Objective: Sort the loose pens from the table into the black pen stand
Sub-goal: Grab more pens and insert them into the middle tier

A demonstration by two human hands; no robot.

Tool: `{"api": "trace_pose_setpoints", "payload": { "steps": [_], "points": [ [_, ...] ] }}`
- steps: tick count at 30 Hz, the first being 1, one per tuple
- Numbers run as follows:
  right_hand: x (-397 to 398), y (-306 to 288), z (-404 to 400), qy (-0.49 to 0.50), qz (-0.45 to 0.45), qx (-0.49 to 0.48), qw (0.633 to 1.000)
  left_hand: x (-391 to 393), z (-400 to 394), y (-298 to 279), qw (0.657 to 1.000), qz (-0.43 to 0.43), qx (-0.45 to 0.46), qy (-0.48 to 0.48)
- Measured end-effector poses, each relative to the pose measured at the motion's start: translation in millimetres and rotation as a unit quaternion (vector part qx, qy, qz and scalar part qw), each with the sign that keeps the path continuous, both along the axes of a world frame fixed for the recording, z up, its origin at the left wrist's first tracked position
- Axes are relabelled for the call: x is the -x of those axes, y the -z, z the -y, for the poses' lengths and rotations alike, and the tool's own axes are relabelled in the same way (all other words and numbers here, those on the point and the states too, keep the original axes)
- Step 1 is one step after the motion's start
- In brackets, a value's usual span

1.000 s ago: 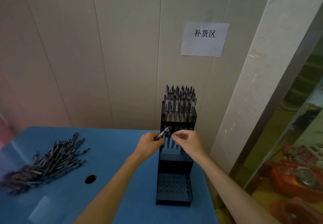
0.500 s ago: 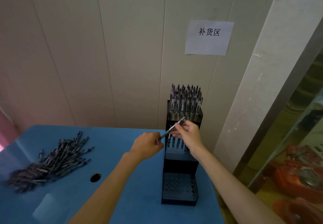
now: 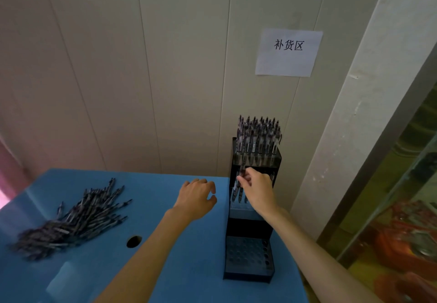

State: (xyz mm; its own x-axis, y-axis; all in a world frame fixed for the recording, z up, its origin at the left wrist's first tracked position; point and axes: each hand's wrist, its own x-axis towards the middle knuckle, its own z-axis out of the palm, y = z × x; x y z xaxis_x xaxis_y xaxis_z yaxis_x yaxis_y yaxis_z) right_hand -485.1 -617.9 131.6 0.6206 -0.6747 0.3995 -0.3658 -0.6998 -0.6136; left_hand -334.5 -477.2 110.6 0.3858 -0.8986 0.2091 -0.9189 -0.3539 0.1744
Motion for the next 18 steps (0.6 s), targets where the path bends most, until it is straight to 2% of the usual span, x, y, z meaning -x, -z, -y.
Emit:
{"api": "trace_pose_setpoints", "payload": {
  "steps": [7,18],
  "points": [
    [-3.3,-4.0,-3.8,0.008,0.004,-0.009,1.0,2.0,2.8,0.9,1.0,-0.012,0.007,0.01],
    [-5.9,1.8,-2.2,0.021,-0.058,-0.069,0.996,7.6,6.1,0.7,1.0,-0.025,-0.001,0.013]
  ]
}}
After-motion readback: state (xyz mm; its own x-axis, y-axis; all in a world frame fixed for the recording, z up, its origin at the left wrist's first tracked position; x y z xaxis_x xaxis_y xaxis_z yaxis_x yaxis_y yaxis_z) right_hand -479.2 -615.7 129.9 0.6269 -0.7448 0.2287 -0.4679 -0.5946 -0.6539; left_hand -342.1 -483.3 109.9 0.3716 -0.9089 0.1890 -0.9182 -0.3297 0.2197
